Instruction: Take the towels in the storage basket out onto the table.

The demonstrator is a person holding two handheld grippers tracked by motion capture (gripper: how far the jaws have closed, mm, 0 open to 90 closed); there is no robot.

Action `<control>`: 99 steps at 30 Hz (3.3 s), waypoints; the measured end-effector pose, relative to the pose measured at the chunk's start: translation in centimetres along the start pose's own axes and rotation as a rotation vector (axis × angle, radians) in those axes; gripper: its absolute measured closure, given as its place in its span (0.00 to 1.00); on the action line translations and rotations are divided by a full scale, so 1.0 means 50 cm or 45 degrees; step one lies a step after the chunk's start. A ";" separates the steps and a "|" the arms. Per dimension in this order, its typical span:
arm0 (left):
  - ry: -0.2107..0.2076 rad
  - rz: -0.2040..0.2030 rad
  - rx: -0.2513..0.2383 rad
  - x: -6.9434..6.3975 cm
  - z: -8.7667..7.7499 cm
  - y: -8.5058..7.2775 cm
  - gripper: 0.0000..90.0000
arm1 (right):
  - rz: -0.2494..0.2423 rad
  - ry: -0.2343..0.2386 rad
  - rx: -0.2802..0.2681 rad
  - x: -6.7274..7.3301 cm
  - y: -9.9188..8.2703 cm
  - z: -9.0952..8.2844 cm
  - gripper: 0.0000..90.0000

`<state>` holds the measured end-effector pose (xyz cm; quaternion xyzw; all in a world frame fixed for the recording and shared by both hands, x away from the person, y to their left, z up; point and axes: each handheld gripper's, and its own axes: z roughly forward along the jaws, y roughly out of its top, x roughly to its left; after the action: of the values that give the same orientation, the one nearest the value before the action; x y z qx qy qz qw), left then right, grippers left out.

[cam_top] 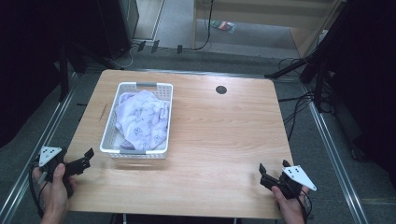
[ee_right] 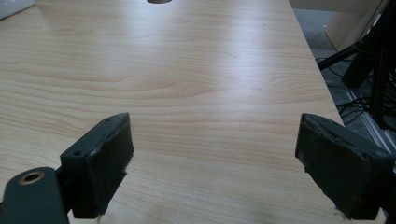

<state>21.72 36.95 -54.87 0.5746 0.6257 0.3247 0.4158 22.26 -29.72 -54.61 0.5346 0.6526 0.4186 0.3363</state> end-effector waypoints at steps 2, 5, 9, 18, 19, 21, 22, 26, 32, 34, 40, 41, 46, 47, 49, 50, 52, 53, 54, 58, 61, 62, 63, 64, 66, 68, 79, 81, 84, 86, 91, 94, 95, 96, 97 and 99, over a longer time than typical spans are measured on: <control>0.007 -0.012 -0.027 0.001 0.000 0.003 0.00 | 0.002 0.001 -0.001 0.000 0.000 0.000 0.13; -0.014 -0.009 -0.029 0.001 -0.003 0.007 0.01 | 0.006 0.001 -0.001 0.000 0.000 0.000 0.13; -0.045 0.010 0.002 -0.004 -0.013 0.020 0.00 | 0.005 -0.002 0.000 0.000 0.000 0.000 0.13; -0.155 0.056 0.056 -0.026 -0.023 0.064 0.00 | 0.009 -0.003 0.006 -0.001 0.000 0.001 0.13; -0.153 0.059 0.058 -0.029 -0.024 0.068 0.00 | 0.009 -0.003 0.006 -0.001 0.000 0.001 0.13; -0.157 0.080 0.065 -0.037 -0.029 0.083 0.00 | 0.007 -0.002 0.007 0.000 0.000 0.001 0.13; -0.170 0.081 0.062 -0.039 -0.031 0.089 0.00 | 0.006 -0.001 0.006 0.000 0.000 0.001 0.13; -0.217 0.108 0.111 -0.055 -0.030 0.121 0.00 | 0.003 0.001 0.007 0.000 0.000 0.001 0.14; -0.243 0.154 0.158 -0.083 -0.018 0.153 0.00 | 0.000 0.002 0.009 0.000 0.001 0.001 0.14; -0.254 0.158 0.203 -0.101 -0.006 0.171 0.00 | 0.000 0.001 0.012 0.000 0.001 0.002 0.14; -0.251 0.212 0.259 -0.134 0.018 0.196 0.00 | 0.000 0.003 0.012 0.000 0.001 0.002 0.14; -0.251 0.212 0.259 -0.134 0.018 0.196 0.00 | 0.000 0.003 0.012 0.000 0.001 0.002 0.14; -0.266 0.251 0.286 -0.158 0.038 0.213 0.00 | 0.000 0.004 0.010 0.000 0.001 0.001 0.14; -0.269 0.256 0.293 -0.164 0.042 0.218 0.00 | 0.000 0.005 0.008 0.000 0.000 0.001 0.14; -0.271 0.263 0.309 -0.176 0.051 0.229 0.00 | -0.003 0.007 0.009 0.000 0.001 0.001 0.14; -0.271 0.263 0.309 -0.176 0.051 0.229 0.00 | -0.003 0.007 0.009 0.000 0.001 0.001 0.14; -0.265 0.265 0.328 -0.185 0.060 0.238 0.00 | -0.005 0.007 0.009 0.000 0.000 0.001 0.14; -0.267 0.261 0.337 -0.190 0.064 0.241 0.00 | -0.004 0.008 0.009 0.000 0.000 0.001 0.14; -0.267 0.277 0.359 -0.199 0.074 0.247 0.00 | -0.003 0.008 0.008 0.000 0.000 0.001 0.14; -0.272 0.317 0.401 -0.217 0.089 0.259 0.00 | -0.005 0.012 0.009 0.000 0.000 0.001 0.15; -0.283 0.335 0.425 -0.233 0.102 0.267 0.00 | -0.007 0.019 0.010 0.001 0.000 0.001 0.15; -0.281 0.352 0.445 -0.246 0.112 0.273 0.00 | -0.007 0.020 0.010 0.001 0.000 0.001 0.15; -0.281 0.352 0.445 -0.246 0.112 0.273 0.00 | -0.007 0.020 0.010 0.001 0.000 0.001 0.15; -0.294 0.354 0.463 -0.256 0.120 0.276 0.00 | -0.009 0.020 0.009 0.001 0.000 0.001 0.15; -0.303 0.355 0.470 -0.259 0.124 0.277 0.00 | -0.010 0.021 0.008 0.001 0.000 0.001 0.15; -0.300 0.358 0.486 -0.268 0.135 0.277 0.00 | -0.010 0.023 0.008 0.001 0.000 0.000 0.15; -0.291 0.356 0.582 -0.287 0.190 0.285 0.00 | -0.014 0.027 0.004 0.001 0.000 0.000 0.15; -0.286 0.355 0.595 -0.288 0.199 0.286 0.00 | -0.015 0.027 0.002 0.001 0.000 0.000 0.15; -0.290 0.342 0.615 -0.290 0.211 0.287 0.00 | -0.017 0.029 0.001 0.001 0.000 0.000 0.15; -0.287 0.340 0.642 -0.292 0.222 0.287 0.00 | -0.016 0.030 0.001 0.001 0.000 0.000 0.15; -0.280 0.336 0.687 -0.293 0.241 0.286 0.00 | -0.019 0.030 0.001 0.001 0.000 0.000 0.15; -0.266 0.329 0.729 -0.293 0.259 0.283 0.00 | -0.019 0.029 0.001 0.002 0.000 0.000 0.15; -0.262 0.328 0.740 -0.293 0.265 0.282 0.00 | -0.018 0.029 0.001 0.001 0.000 0.000 0.15; -0.271 0.326 0.759 -0.295 0.276 0.281 0.00 | -0.018 0.028 0.004 0.001 0.000 0.001 0.15; -0.271 0.326 0.759 -0.295 0.276 0.281 0.00 | -0.018 0.028 0.004 0.001 0.000 0.001 0.15; -0.269 0.332 0.784 -0.298 0.287 0.278 0.00 | -0.021 0.027 0.005 0.002 0.000 0.001 0.15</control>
<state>40.71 22.96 -46.74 0.7784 0.5693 0.1100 0.2406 22.28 -29.63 -54.61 0.5254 0.6614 0.4200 0.3317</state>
